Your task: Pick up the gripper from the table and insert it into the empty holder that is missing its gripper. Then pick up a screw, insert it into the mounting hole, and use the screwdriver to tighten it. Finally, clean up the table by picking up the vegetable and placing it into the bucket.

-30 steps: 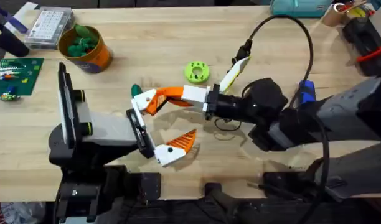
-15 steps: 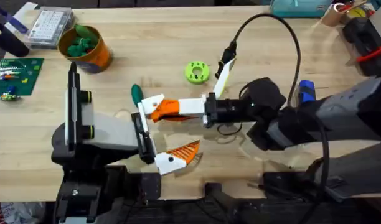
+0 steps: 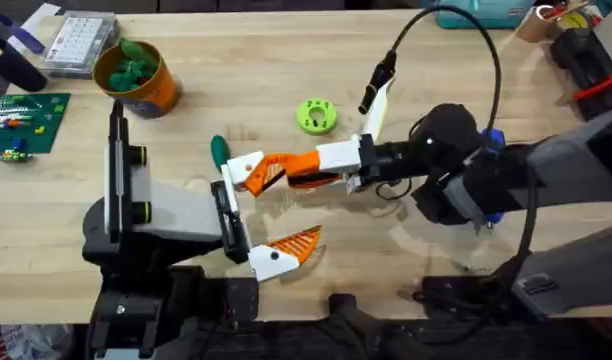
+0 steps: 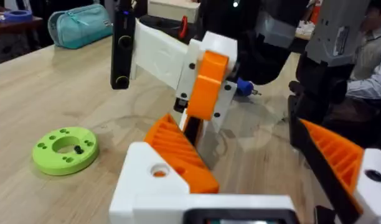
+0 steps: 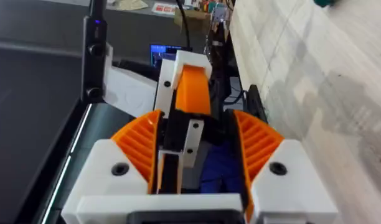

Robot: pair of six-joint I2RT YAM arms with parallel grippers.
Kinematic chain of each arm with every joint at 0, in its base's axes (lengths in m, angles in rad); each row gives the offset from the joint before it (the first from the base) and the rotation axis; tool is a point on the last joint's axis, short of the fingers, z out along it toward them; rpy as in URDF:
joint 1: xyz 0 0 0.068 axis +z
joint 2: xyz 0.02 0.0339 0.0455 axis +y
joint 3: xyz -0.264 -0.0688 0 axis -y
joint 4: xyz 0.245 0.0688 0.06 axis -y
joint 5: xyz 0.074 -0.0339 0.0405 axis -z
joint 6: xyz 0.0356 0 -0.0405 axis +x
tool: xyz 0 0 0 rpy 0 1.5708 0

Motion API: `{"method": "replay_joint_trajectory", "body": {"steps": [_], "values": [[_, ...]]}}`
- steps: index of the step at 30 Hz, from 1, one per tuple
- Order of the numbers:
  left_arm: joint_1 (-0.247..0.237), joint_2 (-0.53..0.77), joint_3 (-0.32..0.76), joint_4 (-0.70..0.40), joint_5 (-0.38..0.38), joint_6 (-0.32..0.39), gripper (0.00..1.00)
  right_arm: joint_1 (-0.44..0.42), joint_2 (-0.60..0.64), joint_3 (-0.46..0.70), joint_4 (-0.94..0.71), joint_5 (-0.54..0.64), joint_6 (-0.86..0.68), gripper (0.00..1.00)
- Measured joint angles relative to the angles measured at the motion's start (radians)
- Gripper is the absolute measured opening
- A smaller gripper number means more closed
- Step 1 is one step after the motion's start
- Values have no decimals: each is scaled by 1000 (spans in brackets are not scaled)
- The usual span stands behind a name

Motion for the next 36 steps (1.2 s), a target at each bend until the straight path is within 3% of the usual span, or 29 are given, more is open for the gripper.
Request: {"method": "replay_joint_trajectory", "body": {"steps": [5,10,18,23,26,29,32,33,36], "values": [[0,0,0,0,0,2,987,-32,0,3,0,-47,-5,718],[0,0,0,0,0,2,987,-67,0,66,-52,-150,-33,734],[0,0,0,0,0,2,986,-69,4,299,-454,-332,-201,732],[0,0,0,0,0,2,987,-69,5,333,-542,-381,-311,700],[0,0,0,0,0,2,987,-69,17,334,-544,-393,-342,623],[0,0,0,0,0,2,987,-69,32,334,-549,-398,-361,454],[0,-1,0,1,0,11,986,-69,39,334,-554,-399,-371,96],[0,-2,0,1,0,13,987,-70,41,334,-556,-399,-371,32],[0,-2,0,1,0,14,986,-70,44,334,-556,-398,-374,15]]}}
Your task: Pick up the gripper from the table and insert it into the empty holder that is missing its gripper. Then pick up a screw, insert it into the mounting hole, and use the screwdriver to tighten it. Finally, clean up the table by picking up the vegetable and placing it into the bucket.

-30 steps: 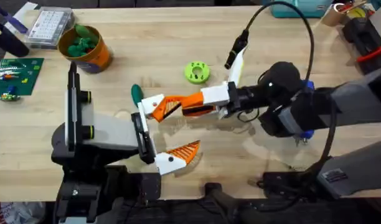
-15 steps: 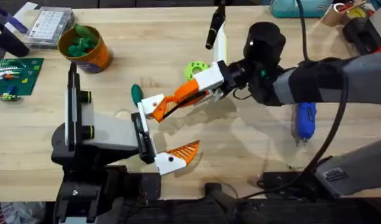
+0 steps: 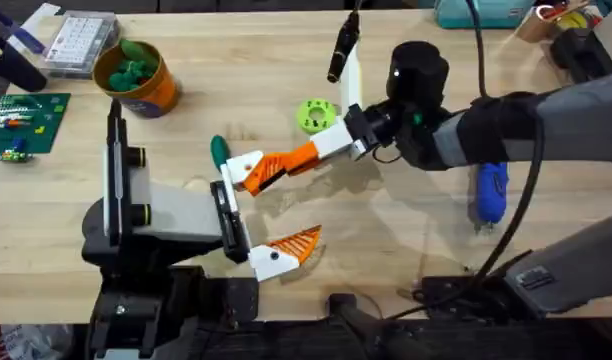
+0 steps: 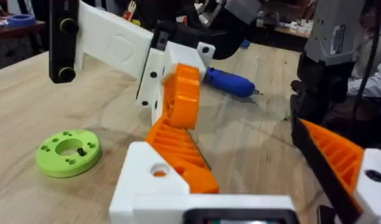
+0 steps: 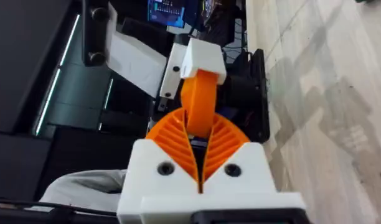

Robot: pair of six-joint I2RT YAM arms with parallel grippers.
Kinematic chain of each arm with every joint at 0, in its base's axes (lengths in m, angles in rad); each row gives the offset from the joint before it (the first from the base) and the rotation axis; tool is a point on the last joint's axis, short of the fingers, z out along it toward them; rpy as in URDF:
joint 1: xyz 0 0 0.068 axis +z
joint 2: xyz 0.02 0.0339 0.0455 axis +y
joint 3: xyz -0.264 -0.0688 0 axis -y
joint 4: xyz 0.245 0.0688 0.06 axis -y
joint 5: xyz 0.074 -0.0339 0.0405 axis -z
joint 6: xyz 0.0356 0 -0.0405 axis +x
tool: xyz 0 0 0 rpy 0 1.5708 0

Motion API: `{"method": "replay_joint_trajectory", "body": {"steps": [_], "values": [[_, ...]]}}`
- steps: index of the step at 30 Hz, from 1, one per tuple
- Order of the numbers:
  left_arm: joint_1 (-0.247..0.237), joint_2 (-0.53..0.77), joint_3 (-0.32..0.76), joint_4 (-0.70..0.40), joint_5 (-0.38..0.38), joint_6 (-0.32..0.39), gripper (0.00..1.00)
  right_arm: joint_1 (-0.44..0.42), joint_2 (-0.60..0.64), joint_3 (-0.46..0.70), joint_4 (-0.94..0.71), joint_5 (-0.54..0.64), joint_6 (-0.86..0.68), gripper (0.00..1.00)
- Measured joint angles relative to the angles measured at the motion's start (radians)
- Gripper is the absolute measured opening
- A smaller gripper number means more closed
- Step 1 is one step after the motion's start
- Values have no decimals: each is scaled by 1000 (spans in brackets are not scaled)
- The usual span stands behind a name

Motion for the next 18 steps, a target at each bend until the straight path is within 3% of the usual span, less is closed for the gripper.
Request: {"method": "replay_joint_trajectory", "body": {"steps": [11,18], "values": [[0,0,0,0,-1,0,988,0,0,-5,3,18,8,14],[0,0,0,-1,0,-8,987,0,-83,-130,78,118,34,13]]}}
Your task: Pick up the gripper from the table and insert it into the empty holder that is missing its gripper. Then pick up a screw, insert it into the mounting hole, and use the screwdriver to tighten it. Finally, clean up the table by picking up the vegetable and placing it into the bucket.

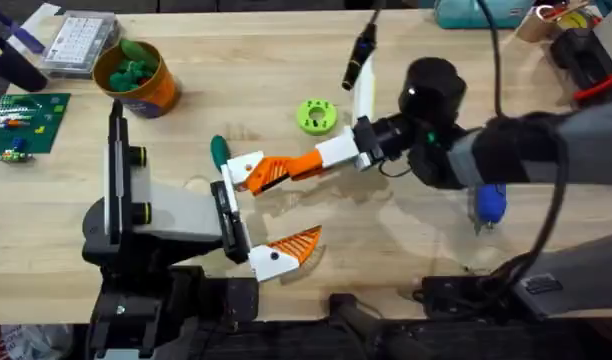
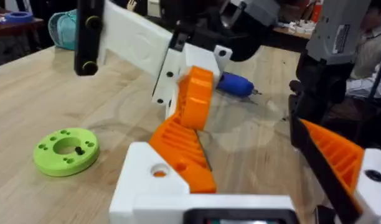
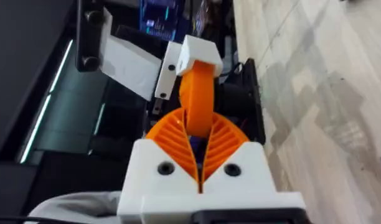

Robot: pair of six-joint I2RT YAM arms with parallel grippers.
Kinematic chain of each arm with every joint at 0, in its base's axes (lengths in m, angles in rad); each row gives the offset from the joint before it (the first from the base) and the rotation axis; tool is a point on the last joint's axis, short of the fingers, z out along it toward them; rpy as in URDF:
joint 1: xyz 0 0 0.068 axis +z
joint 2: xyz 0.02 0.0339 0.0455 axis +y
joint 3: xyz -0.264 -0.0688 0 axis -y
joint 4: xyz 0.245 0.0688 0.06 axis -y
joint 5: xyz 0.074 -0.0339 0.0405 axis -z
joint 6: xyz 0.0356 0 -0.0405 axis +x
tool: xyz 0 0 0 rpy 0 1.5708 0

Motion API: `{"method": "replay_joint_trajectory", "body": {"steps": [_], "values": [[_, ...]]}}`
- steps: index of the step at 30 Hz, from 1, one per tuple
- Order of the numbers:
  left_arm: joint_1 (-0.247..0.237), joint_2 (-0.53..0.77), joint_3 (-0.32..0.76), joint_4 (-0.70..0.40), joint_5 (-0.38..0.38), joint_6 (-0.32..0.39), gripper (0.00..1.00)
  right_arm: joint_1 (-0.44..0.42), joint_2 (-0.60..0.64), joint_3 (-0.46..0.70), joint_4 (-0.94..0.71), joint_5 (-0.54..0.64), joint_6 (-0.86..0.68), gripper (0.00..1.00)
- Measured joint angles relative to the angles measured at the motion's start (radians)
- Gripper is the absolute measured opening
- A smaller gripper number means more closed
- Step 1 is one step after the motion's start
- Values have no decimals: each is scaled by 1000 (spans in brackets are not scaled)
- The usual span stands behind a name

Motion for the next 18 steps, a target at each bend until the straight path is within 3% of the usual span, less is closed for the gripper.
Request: {"method": "replay_joint_trajectory", "body": {"steps": [5,18], "values": [[-1,0,0,0,0,4,987,1,-38,-71,111,82,58,13],[8,0,-1,6,-31,-3,986,103,-46,-91,136,277,101,13]]}}
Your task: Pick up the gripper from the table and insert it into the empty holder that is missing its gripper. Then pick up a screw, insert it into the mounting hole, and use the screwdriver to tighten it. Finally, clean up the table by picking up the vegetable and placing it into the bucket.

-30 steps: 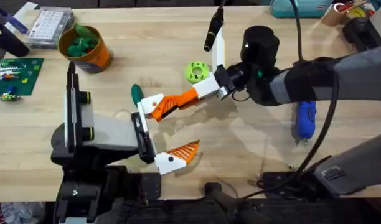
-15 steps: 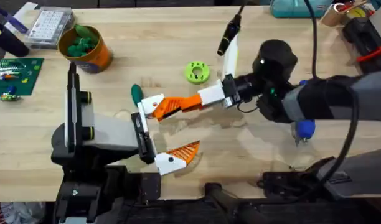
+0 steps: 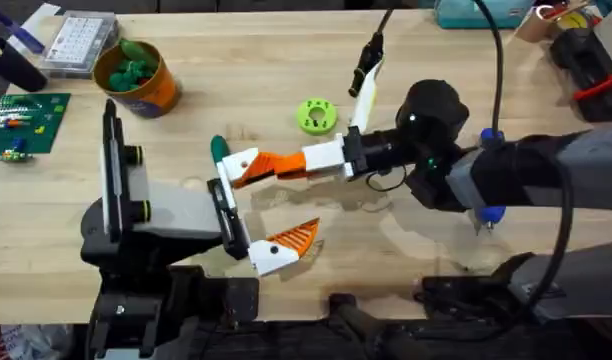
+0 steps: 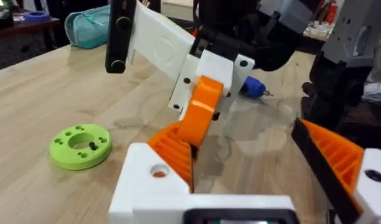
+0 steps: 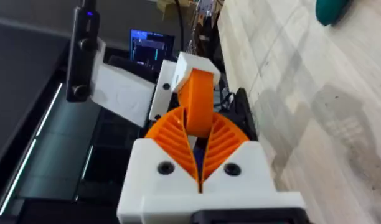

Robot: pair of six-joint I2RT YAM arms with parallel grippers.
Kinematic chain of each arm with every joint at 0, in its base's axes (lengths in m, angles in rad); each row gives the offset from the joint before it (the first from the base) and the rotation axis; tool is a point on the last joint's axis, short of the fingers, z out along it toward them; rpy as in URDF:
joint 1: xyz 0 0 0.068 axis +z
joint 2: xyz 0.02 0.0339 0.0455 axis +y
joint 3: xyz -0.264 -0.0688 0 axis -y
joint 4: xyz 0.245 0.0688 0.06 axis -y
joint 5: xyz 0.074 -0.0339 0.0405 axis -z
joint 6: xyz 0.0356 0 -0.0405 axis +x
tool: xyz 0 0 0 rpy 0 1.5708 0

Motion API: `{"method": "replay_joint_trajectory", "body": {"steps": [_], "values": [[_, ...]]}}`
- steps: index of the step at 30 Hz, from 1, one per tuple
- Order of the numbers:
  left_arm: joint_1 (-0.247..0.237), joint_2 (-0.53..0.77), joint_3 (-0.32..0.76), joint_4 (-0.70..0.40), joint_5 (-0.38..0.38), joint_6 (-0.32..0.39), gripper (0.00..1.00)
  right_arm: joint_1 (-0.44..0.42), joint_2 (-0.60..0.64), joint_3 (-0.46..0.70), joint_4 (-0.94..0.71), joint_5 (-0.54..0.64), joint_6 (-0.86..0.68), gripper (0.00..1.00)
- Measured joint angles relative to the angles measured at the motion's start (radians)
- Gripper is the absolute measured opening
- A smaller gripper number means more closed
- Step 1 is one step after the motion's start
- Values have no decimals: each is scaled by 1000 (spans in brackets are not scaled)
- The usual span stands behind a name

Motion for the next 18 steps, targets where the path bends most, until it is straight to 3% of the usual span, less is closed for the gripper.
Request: {"method": "replay_joint_trajectory", "body": {"steps": [12,15,18], "values": [[12,0,-1,7,-49,-14,987,51,-6,-4,4,149,0,13],[12,0,-1,7,-51,-14,987,54,-6,-5,4,152,0,70],[12,0,-1,7,-52,-14,987,55,-6,-5,5,157,-1,14]]}}
